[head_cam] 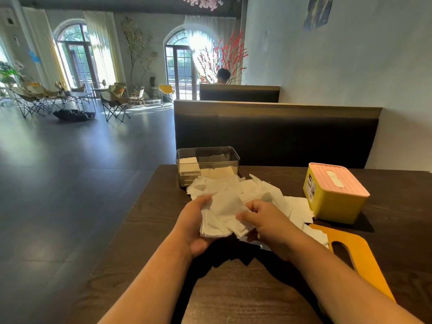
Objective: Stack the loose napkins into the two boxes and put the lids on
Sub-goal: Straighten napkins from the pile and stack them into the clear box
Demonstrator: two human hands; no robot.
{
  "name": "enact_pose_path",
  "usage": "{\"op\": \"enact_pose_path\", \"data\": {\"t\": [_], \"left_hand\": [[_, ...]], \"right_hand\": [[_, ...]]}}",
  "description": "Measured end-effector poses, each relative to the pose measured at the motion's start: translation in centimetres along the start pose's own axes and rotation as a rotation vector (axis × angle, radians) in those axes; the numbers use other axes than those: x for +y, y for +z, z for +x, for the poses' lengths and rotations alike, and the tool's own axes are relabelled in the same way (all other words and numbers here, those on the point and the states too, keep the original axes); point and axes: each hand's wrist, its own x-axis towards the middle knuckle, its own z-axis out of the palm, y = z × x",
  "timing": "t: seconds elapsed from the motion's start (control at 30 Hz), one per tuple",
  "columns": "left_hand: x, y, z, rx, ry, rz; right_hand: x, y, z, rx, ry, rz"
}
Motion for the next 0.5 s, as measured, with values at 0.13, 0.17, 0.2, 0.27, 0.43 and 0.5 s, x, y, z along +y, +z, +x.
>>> {"op": "enact_pose_path", "data": {"t": [0.13,0.17,0.2,0.27,0.43,0.5], "left_hand": [[0.3,-0.3,0.4,0.039,0.02,-0.016],[0.3,-0.5,0.5,0.041,0.032,-0.017],[0.4,-0.5,0.5,0.045,0.041,-0.019],[0.5,-0.7,0.6,0.056,0.046,-0.028],[0.7,-0.7,0.6,0.072,0.089,-0.016],[0.8,-0.7,0.5,0.05,0.093,-0.034]], "right_hand": [[0.0,-0.9,-0.5,-0.041,0.082,0.2],[-0.1,-1.1,-0.8,-0.043,0.108,0.286],[-0.2,-1.3,-1.0,-0.027,0.131,0.389],[-0.5,-1.7,-1.2,0.001,0.167,0.548],[-0.7,-1.9,-1.5,-0.043,0.173,0.618],[-1.0,-2.0,-1.9,-0.094,0.116,0.688]]}}
